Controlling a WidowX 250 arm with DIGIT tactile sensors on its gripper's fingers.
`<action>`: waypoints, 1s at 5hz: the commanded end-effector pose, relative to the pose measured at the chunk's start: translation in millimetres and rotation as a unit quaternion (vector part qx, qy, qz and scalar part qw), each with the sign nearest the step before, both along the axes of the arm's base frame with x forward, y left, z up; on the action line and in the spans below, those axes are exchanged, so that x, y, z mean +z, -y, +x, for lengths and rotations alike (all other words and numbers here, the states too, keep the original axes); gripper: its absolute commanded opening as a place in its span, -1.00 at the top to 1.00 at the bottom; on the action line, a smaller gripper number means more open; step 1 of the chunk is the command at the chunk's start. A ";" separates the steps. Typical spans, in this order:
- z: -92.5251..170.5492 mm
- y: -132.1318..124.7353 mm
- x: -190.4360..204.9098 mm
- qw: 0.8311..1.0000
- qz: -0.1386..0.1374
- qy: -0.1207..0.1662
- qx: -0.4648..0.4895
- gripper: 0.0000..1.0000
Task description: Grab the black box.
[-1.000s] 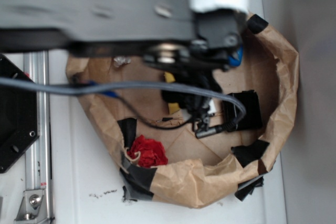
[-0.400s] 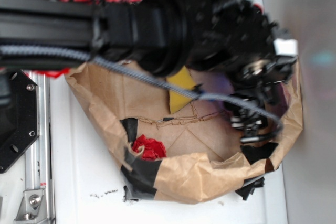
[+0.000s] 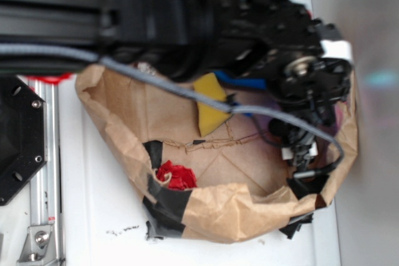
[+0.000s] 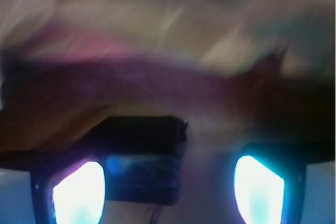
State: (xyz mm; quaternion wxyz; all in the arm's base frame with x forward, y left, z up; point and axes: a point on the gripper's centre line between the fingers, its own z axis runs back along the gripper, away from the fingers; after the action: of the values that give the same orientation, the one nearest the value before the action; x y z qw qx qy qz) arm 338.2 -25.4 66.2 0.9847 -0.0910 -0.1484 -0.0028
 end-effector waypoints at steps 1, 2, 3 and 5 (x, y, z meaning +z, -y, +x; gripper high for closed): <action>-19.3 24.1 22.4 0.999 0.011 -0.001 -0.052 -1.00; -29.6 28.0 20.4 0.997 0.032 0.001 -0.073 -1.00; -14.5 29.7 14.8 0.998 0.015 0.020 -0.063 -1.00; 6.9 39.1 5.6 0.990 0.087 0.046 -0.103 -1.00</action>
State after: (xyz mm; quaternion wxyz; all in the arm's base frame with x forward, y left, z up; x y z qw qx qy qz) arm 333.8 -49.5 57.0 0.9825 -0.0121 -0.1488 -0.1114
